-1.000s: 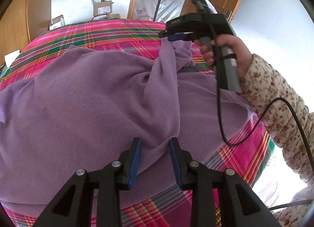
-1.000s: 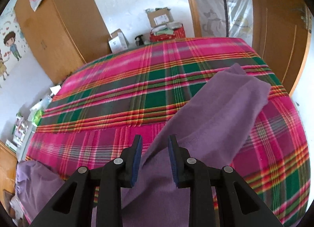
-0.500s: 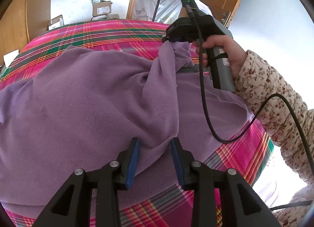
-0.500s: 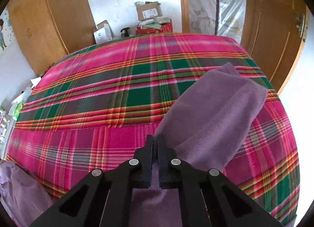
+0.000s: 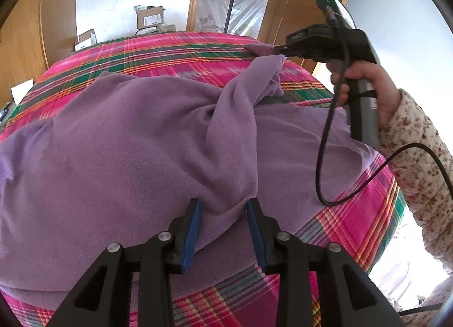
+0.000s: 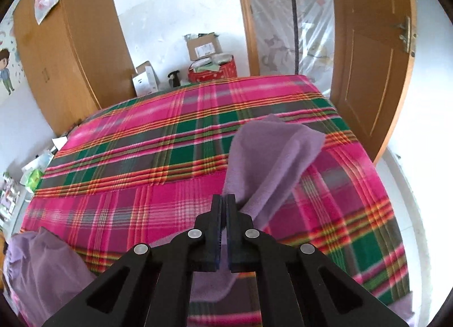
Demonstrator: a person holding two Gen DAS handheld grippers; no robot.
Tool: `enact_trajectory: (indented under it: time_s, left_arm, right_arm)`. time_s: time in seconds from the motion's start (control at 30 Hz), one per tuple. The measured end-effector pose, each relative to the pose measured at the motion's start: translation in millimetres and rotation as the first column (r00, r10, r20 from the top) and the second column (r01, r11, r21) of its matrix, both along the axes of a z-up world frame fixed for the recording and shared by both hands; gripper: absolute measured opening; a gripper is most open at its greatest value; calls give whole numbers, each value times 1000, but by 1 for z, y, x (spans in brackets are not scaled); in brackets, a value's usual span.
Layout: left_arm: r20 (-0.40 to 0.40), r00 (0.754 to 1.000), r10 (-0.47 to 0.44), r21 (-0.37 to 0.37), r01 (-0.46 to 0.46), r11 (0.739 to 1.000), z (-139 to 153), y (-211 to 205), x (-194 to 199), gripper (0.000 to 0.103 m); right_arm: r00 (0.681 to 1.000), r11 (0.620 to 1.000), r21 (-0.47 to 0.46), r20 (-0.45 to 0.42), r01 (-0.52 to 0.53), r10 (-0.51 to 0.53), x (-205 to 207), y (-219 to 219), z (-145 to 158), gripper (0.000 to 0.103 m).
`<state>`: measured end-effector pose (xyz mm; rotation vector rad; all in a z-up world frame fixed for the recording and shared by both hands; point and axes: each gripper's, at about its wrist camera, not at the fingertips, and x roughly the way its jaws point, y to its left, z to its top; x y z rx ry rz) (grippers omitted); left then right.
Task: Fold clothes
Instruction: 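Grasp the edge of the purple fabric with the right gripper, then lift the purple fabric edge with the right gripper and pull it across the bed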
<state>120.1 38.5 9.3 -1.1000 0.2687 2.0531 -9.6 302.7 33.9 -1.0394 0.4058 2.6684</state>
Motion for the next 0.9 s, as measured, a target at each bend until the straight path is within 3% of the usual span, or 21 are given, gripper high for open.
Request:
enact_trajectory:
  time_s: [0.37,0.9]
  left_arm:
    - [-52,999,12,-43,-14,999,-1,8,4,34]
    - [-26,999,30,-18,-31,999,-1,4,-2,26]
  right_arm:
    - [998,998,-42,-32,45,-47,50,22,-4,3]
    - [999,1000,16,38,25,-25,87,37,-30,4]
